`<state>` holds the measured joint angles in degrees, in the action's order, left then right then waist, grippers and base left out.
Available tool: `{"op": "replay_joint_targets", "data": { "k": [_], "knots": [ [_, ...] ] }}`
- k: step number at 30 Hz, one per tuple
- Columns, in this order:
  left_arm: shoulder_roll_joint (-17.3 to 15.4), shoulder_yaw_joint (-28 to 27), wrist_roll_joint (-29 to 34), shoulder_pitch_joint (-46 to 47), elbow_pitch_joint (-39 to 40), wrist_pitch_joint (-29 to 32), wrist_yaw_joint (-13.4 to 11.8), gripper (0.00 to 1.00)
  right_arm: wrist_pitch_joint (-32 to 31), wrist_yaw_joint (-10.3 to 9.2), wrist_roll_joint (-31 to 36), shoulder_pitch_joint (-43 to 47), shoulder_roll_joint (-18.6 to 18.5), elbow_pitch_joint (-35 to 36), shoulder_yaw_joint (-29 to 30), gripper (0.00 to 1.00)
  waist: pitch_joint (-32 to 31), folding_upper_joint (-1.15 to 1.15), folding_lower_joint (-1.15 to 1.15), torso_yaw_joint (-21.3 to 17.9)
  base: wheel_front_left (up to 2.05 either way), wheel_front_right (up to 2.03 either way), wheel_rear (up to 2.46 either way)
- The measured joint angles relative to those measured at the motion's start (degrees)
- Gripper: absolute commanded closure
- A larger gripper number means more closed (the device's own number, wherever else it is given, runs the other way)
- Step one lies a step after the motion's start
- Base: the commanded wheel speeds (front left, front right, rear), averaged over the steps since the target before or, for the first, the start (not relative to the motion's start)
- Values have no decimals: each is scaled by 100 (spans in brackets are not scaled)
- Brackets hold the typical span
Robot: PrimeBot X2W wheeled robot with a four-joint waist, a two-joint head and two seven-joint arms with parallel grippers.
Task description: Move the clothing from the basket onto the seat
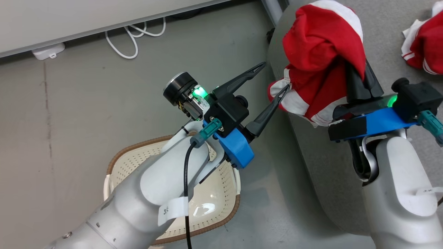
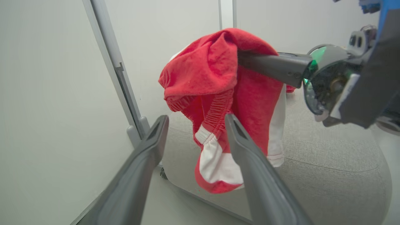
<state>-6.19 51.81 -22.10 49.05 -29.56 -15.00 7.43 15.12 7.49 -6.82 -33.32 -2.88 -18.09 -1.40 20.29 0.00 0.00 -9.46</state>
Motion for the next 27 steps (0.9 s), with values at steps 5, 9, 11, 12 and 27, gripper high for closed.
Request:
{"op": "replay_joint_targets", "data": {
  "k": [5,9,11,12,27],
  "knots": [
    [-26,123,-8,-36,-24,0,0,0,0,0,-26,189,-1,94,270,100,64,0,0,-277,0,0,0],
    [-36,232,-13,-60,-37,0,1,0,0,0,-30,344,-1,191,476,100,105,0,0,-472,0,0,0],
    [-43,268,-33,-82,-51,0,0,0,0,0,-30,451,-1,231,563,100,119,0,0,-556,0,0,0],
    [-51,281,-45,-91,-56,0,1,0,0,0,-30,503,-1,246,602,100,126,0,0,-594,0,0,0],
    [-114,560,-96,-102,-116,12,1,0,0,0,-300,1014,0,433,891,100,293,0,0,-1015,0,0,0]
  ]
}}
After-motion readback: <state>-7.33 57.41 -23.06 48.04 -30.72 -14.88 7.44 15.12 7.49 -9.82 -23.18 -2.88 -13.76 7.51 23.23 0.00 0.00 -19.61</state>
